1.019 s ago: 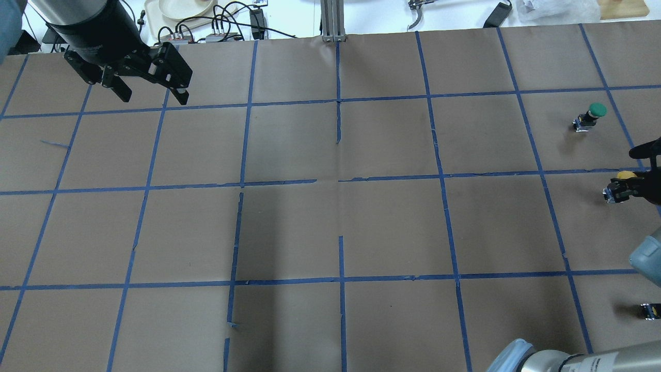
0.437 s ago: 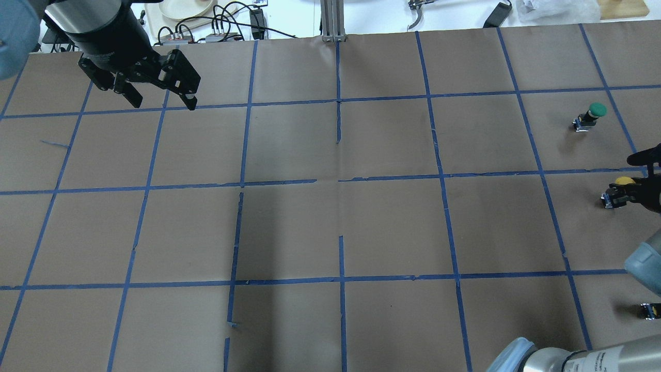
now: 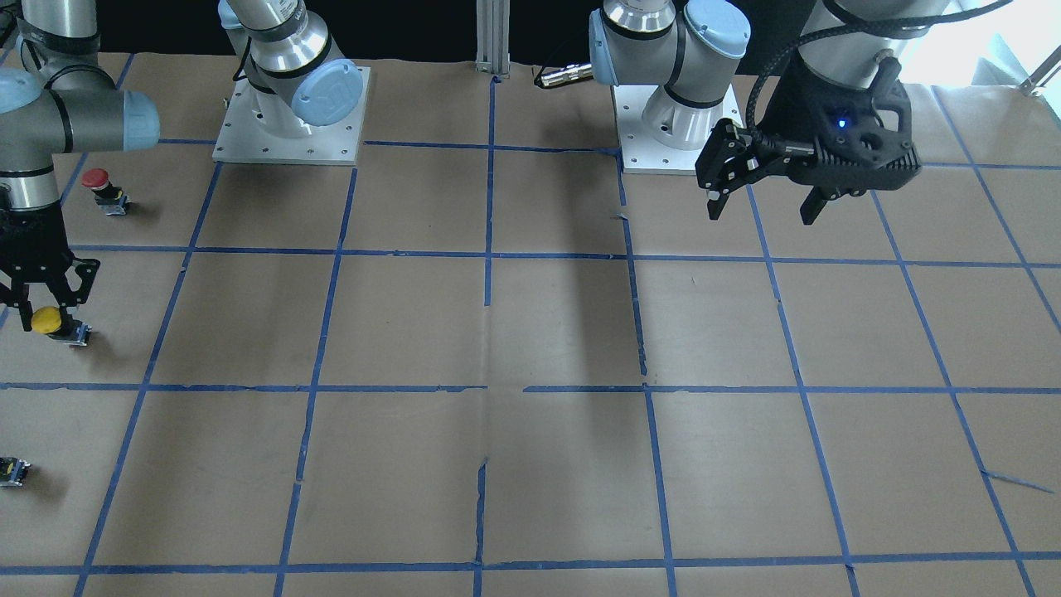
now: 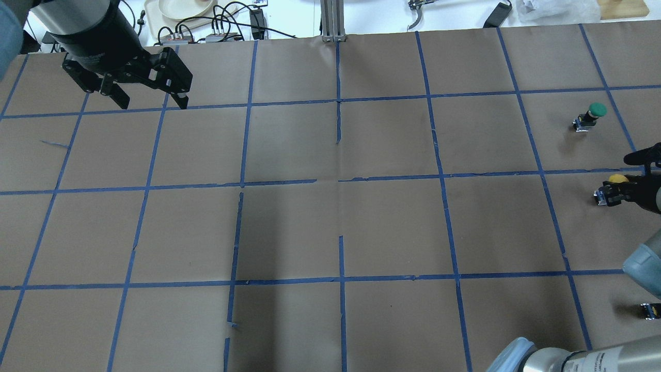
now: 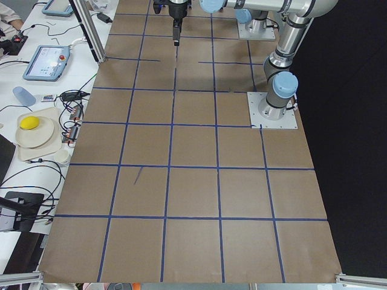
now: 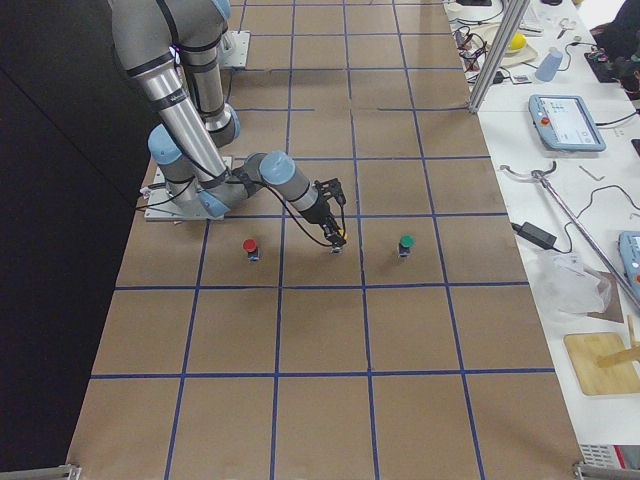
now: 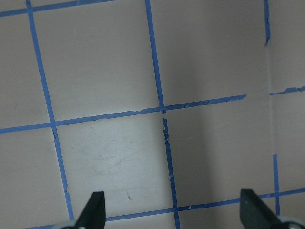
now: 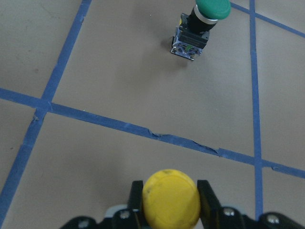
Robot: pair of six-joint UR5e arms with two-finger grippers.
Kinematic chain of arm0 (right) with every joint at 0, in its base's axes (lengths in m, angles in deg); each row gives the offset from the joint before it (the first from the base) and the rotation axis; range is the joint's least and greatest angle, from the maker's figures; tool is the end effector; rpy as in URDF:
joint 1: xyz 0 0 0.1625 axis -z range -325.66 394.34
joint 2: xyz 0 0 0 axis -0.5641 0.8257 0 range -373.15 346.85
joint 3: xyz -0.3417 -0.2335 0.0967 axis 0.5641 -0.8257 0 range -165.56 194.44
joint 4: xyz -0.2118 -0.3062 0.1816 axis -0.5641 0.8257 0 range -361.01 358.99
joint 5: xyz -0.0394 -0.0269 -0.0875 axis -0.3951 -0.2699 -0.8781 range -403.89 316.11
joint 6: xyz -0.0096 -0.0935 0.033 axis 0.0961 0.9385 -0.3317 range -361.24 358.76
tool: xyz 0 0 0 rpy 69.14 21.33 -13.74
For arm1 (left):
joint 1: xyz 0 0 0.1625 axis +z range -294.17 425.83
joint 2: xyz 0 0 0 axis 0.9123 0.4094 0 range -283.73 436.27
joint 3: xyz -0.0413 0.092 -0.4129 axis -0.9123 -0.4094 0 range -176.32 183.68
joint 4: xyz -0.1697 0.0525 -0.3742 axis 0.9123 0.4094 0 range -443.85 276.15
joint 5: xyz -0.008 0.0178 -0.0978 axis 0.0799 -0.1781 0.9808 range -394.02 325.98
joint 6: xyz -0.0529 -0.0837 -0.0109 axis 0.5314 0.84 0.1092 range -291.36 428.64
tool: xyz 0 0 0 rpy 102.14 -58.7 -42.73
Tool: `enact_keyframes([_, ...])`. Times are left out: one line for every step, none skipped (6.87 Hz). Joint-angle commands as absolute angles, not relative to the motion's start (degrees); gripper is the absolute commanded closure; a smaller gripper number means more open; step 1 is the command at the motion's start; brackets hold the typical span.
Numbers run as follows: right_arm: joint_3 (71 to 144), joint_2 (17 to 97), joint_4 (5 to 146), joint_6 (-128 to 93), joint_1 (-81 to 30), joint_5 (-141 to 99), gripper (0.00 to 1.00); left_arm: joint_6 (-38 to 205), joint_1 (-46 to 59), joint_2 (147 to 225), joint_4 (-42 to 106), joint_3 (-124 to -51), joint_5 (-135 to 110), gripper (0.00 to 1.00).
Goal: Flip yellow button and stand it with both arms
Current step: 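Set the button upright on its black base with the right gripper and release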
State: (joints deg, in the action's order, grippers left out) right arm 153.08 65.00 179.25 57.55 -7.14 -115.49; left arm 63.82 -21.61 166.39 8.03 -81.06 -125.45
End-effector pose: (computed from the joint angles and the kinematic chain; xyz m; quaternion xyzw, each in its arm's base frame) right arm -0.2009 -0.3976 0.2046 0.1263 -0.9465 0.2747 0.1126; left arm -0.1086 -0.5021 0.5288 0.0193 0.9993 -0.0276 0.0142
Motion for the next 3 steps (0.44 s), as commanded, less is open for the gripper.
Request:
enact_keyframes([153.92, 64.99, 179.35, 57.56, -7.14, -115.51, 0.44, 65.56, -21.45, 165.21, 14.7, -80.18, -127.71, 0.0])
enact_keyframes([153.92, 65.08, 179.35, 57.38, -7.06, -115.6, 0.04, 64.26, -21.36, 166.96, 11.28, -77.64, -126.5, 0.0])
enact_keyframes([153.92, 65.08, 179.17, 57.12, -7.06, -117.87, 0.0, 64.07, -22.05, 166.72, 11.51, -77.01, -126.75, 0.0])
